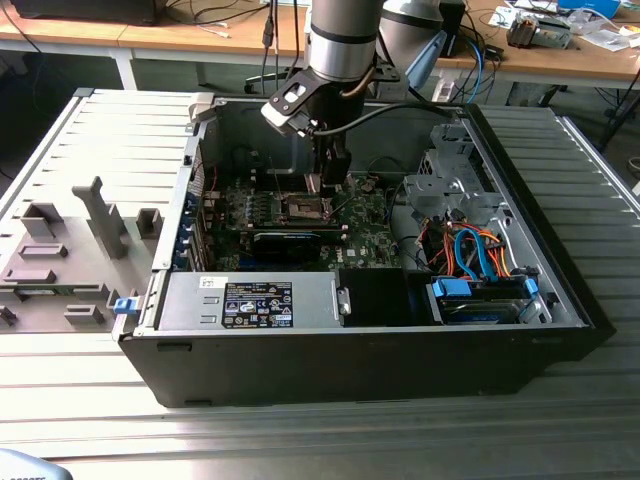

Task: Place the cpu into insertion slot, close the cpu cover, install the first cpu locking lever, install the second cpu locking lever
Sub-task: 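Place the cpu into insertion slot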

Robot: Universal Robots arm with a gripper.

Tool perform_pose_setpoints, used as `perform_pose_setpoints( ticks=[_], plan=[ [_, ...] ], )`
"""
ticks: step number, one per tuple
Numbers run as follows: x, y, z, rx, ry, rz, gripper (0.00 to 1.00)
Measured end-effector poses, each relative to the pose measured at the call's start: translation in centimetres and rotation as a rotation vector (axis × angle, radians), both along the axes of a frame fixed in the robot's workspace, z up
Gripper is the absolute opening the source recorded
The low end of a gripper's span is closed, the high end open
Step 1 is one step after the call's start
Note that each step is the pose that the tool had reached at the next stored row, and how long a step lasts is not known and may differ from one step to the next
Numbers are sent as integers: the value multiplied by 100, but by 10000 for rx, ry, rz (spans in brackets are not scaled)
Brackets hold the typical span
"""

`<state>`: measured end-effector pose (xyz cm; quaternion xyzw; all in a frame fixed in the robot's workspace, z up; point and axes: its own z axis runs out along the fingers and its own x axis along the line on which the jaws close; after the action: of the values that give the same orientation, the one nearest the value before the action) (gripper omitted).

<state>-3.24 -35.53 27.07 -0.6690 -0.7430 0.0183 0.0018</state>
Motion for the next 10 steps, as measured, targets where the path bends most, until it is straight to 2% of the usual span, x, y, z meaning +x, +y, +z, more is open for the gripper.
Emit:
perform_pose_setpoints(
  ticks=[10],
  plan=[
    [0, 0, -5, -1, 0, -196, 54]
  ],
)
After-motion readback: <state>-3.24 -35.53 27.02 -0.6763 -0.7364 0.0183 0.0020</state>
